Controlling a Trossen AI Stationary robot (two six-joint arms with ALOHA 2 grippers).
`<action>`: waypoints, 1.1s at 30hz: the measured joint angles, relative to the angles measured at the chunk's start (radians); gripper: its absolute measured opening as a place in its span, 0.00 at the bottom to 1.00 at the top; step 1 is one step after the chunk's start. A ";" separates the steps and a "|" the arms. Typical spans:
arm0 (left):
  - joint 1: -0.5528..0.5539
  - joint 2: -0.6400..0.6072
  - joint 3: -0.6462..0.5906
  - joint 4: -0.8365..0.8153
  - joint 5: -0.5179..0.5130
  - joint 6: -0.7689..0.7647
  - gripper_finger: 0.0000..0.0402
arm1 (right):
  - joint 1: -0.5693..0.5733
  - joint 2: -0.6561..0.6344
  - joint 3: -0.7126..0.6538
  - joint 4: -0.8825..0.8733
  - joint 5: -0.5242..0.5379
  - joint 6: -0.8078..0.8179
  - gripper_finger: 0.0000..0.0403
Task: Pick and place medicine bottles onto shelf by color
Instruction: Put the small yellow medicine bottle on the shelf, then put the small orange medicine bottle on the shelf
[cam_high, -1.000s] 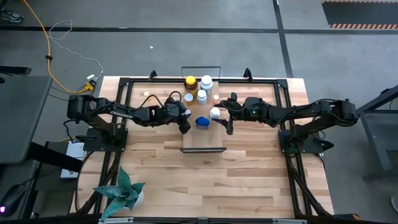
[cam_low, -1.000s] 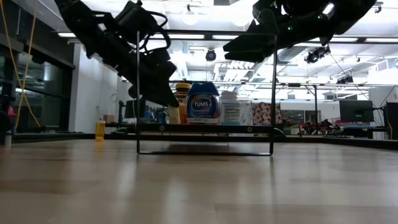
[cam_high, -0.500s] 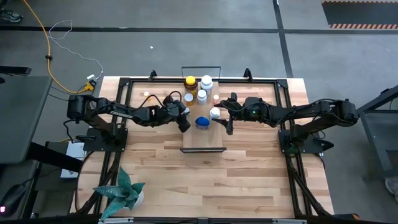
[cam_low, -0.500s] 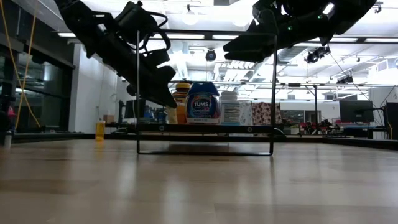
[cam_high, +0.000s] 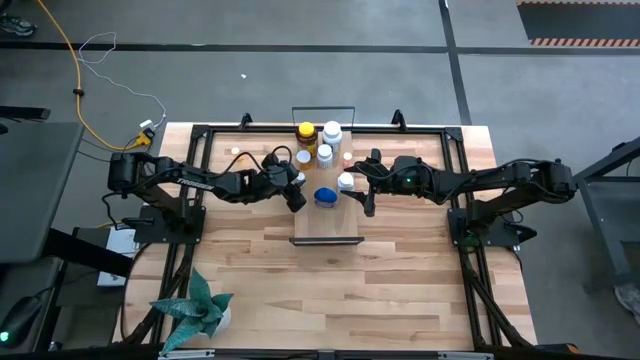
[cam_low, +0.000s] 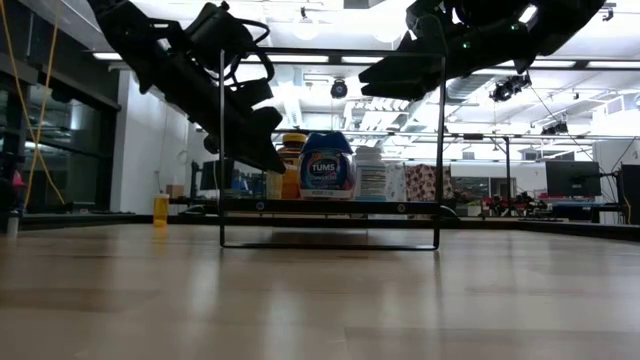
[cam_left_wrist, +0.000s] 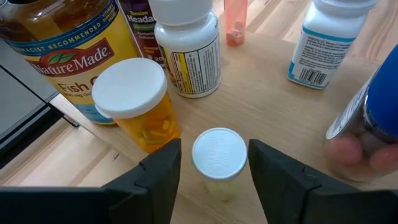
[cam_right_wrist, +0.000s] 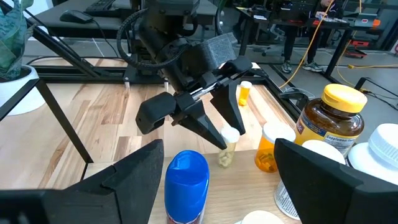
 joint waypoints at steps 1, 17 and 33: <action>0.000 0.000 0.000 0.000 0.000 0.000 0.45 | 0.000 0.000 0.000 0.000 0.000 0.000 0.74; -0.049 -0.250 -0.023 -0.106 0.007 0.008 0.45 | 0.000 0.000 0.000 -0.003 0.000 0.000 0.74; 0.190 -0.588 -0.355 -0.100 -0.318 -0.090 0.45 | 0.000 0.000 0.000 -0.008 0.000 0.019 0.74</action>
